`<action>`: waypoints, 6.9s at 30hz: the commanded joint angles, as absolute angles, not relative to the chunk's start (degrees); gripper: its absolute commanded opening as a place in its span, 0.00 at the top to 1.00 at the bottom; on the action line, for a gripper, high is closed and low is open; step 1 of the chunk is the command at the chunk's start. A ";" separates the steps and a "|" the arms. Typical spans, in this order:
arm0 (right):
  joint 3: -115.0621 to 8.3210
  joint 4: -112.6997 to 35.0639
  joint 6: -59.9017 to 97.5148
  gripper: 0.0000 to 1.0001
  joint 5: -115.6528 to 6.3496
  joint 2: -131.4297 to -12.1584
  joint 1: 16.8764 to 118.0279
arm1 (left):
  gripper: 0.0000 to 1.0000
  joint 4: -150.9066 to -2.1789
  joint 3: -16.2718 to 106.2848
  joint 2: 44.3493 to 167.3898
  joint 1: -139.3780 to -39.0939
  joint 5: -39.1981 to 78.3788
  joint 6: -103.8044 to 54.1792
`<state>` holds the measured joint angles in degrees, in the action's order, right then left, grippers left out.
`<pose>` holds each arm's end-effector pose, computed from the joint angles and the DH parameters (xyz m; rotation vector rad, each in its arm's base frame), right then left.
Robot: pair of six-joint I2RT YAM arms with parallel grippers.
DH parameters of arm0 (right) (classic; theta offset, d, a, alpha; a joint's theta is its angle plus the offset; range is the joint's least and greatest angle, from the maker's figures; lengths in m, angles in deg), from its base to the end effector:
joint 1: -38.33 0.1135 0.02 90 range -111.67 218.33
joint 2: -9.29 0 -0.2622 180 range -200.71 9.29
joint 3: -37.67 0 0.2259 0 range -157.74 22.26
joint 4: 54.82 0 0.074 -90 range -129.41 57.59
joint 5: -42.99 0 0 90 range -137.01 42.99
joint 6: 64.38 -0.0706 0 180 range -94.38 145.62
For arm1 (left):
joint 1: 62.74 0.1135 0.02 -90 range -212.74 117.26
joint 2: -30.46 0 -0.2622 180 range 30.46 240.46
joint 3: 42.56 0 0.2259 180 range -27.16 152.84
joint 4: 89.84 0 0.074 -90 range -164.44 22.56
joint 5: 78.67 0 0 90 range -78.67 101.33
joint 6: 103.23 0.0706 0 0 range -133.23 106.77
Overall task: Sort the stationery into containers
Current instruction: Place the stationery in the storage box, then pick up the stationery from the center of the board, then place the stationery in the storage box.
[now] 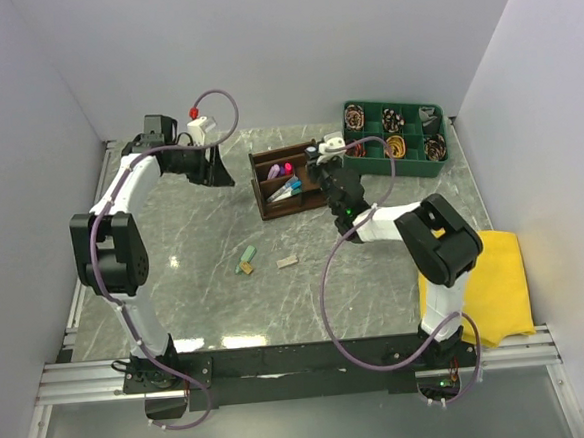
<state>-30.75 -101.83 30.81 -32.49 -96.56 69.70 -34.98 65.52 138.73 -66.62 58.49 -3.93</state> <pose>0.3604 0.1990 0.2521 -0.2381 1.3917 0.2008 0.3936 -0.0786 0.2617 0.5851 2.2766 -0.9806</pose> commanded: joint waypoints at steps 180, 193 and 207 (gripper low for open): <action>-54.22 -17.43 43.11 1.00 -69.71 -88.55 70.49 | 0.37 -43.31 63.35 133.90 -63.26 47.10 -1.90; -51.21 -21.05 32.66 1.00 -54.31 -88.09 69.27 | 0.37 -42.01 80.15 146.56 -63.09 46.13 -5.49; -55.25 -22.10 25.71 1.00 -50.26 -95.83 68.03 | 0.37 -42.98 77.34 145.42 -62.91 45.34 -6.11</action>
<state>-51.25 -19.91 27.75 -51.68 -94.26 68.46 -41.75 77.81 146.62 -63.14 45.52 -5.44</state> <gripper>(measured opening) 0.210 0.627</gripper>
